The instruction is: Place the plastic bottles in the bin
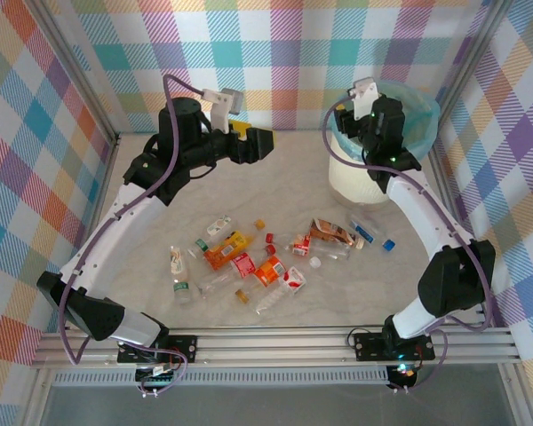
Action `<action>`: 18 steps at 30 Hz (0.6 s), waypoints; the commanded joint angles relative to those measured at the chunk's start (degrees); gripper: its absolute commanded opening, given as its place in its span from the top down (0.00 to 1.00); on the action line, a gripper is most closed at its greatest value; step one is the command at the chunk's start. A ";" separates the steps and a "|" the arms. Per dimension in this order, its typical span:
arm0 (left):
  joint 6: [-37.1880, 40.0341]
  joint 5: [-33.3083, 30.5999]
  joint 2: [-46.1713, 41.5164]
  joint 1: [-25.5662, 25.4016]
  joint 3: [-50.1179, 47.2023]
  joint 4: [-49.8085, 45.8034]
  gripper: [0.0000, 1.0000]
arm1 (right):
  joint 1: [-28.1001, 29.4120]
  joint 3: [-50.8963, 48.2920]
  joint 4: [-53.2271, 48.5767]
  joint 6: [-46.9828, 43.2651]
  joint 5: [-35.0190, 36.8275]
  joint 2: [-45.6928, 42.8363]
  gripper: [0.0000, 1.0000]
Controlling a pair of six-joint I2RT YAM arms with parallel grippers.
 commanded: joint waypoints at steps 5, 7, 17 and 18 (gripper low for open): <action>-0.66 -1.46 -0.29 -0.74 0.25 -0.33 0.14 | -0.99 -0.51 1.99 2.94 -0.75 -2.82 0.26; -0.75 -1.82 -0.17 -0.73 0.28 -0.49 0.14 | -0.99 -0.06 1.72 3.09 -1.04 -3.42 0.26; -0.32 -6.83 0.67 -0.74 2.79 -5.73 0.13 | -0.84 5.51 -7.60 7.95 -10.55 -7.51 0.27; -0.15 -7.65 0.80 -0.74 3.27 -6.77 0.13 | -0.66 6.24 -9.10 8.50 -11.93 -7.95 0.27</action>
